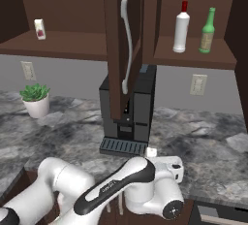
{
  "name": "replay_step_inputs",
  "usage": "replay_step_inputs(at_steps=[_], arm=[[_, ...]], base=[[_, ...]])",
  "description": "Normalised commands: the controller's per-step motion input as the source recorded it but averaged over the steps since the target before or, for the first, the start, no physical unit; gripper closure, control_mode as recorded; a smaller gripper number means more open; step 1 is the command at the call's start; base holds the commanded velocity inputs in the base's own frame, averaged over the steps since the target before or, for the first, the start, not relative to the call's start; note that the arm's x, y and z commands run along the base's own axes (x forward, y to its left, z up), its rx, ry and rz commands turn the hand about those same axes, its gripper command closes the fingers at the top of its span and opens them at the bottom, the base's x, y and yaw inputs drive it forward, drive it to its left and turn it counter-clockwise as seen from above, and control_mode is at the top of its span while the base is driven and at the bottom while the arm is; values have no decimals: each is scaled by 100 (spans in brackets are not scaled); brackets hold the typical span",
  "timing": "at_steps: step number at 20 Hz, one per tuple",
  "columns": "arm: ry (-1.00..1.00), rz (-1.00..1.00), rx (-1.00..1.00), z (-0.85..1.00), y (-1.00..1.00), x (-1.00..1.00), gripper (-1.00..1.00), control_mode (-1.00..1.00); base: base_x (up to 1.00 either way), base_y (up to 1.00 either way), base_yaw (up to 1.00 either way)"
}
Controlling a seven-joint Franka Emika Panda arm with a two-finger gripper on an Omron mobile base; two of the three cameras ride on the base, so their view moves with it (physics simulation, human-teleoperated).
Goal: Sort all alcoholic drinks to one cabinet, and non-alcoholic drinks to the other.
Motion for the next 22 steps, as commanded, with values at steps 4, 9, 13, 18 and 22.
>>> replay_step_inputs(at_steps=[4, 9, 13, 18, 22], arm=[[-6, 0, 0, 28, 30, -23, 100, -100], [-2, 0, 0, 31, 25, -23, 100, -100], [0, 0, 0, 27, 26, -22, 100, -100], [0, 0, 0, 18, 29, -21, 100, -100], [-2, 3, 0, 13, 34, -20, 100, -100]], base=[[0, 0, 0], [0, 0, 0], [0, 0, 0], [0, 0, 0], [0, 0, 0]])
